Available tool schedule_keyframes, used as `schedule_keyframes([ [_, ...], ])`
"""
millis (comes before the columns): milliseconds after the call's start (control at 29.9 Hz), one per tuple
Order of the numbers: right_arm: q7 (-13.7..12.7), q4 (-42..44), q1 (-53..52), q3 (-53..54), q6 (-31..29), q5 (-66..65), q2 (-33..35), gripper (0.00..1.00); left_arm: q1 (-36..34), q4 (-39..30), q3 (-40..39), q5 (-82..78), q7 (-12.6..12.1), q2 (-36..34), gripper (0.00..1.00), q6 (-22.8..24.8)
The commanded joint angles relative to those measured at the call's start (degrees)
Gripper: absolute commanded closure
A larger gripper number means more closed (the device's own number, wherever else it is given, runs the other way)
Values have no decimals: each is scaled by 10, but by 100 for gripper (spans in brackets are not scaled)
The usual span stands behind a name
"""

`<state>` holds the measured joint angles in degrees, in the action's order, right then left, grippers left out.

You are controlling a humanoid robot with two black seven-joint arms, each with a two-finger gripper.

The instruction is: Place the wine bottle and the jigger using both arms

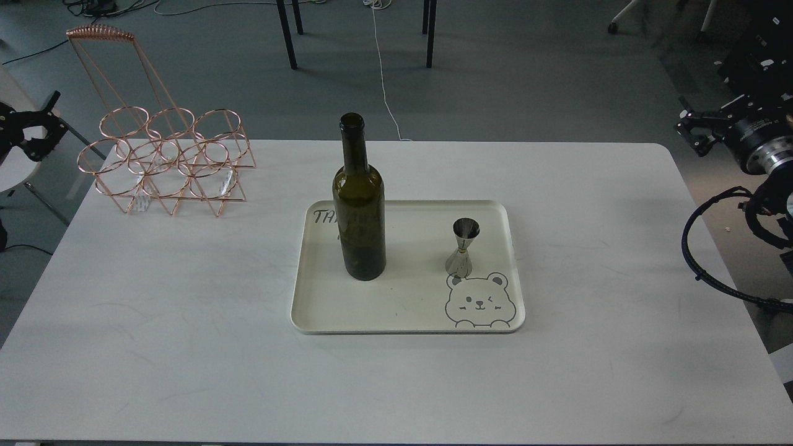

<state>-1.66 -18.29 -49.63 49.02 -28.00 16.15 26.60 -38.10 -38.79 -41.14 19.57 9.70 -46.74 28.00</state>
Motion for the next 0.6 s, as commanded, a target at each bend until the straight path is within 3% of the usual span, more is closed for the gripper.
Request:
schedule_keyframes([
  [0, 2, 0, 2, -12, 0, -1, -1, 1, 0, 3, 0, -1, 0, -3, 1, 0],
  [334, 2, -66, 20, -85, 0, -5, 18, 1, -5, 25, 0, -1, -5, 1, 1, 0],
  [568, 10, -214, 44, -116, 0, -89, 123, 1, -10, 42, 1, -12, -4, 0, 2, 0],
])
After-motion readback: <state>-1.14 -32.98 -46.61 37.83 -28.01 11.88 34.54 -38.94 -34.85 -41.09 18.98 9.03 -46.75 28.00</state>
